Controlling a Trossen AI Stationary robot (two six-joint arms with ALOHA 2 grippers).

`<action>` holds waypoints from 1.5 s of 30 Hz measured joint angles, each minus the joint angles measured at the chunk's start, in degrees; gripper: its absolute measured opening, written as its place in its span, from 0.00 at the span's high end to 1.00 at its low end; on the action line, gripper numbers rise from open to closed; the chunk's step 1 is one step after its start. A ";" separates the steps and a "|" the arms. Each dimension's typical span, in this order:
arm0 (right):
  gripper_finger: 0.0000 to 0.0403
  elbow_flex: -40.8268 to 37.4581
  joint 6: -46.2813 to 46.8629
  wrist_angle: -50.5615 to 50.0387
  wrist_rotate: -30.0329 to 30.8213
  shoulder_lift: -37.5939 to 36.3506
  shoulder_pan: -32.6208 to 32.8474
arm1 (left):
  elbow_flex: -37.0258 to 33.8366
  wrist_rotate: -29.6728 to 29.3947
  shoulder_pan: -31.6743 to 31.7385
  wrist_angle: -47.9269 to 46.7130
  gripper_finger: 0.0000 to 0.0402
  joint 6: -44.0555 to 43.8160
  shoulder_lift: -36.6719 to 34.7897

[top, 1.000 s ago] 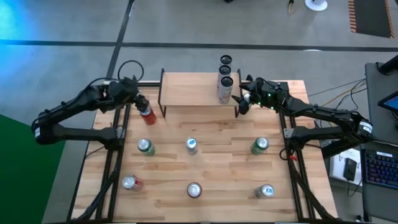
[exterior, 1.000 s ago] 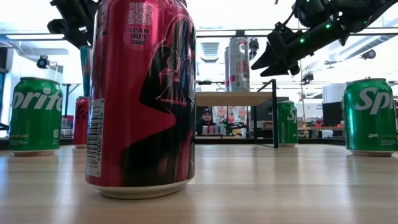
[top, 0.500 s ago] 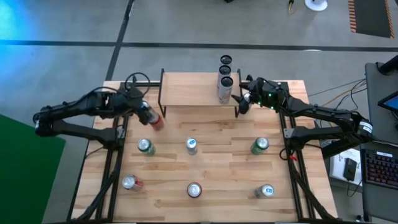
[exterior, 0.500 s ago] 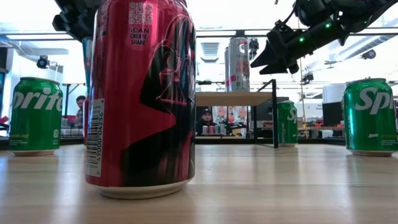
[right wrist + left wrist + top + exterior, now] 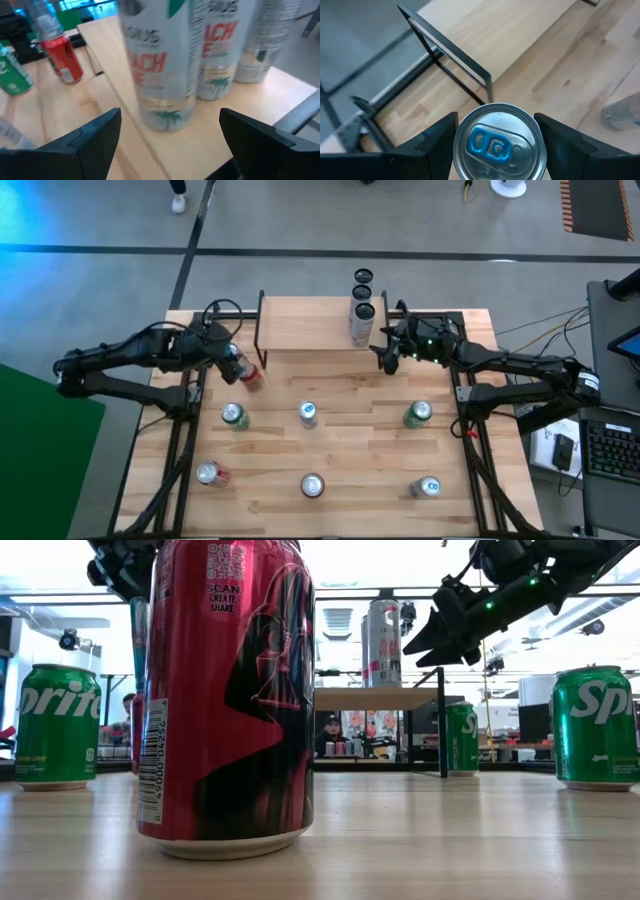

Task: Place canned beverage on shelf
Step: Put the top blue soda can on the shelf

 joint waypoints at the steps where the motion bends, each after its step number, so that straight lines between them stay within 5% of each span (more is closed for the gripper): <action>1: 0.19 -0.11 0.13 0.00 -0.02 0.00 0.35 | 0.62 -0.77 0.00 -0.14 0.43 0.89 0.01; 11: 0.19 -0.36 1.79 0.18 0.04 0.00 2.64 | 11.18 -1.49 0.02 0.42 0.43 6.34 2.02; 16: 0.19 -0.36 4.80 -0.83 0.04 0.00 5.24 | 9.42 5.62 -0.58 0.89 0.43 6.33 3.74; 21: 0.19 -0.50 7.98 -3.15 0.78 0.00 10.09 | 6.23 5.59 -3.72 3.96 0.43 6.31 5.88; 29: 0.19 -0.95 15.99 -6.69 19.13 0.05 24.14 | 2.29 3.45 -10.12 12.07 0.43 4.73 6.49; 35: 0.19 -0.94 17.73 5.34 22.69 4.25 33.05 | 0.35 0.75 -10.91 25.03 0.43 4.60 7.38; 45: 0.19 1.10 4.10 23.20 28.61 18.40 40.34 | 0.28 1.91 -11.42 35.92 0.43 5.79 14.58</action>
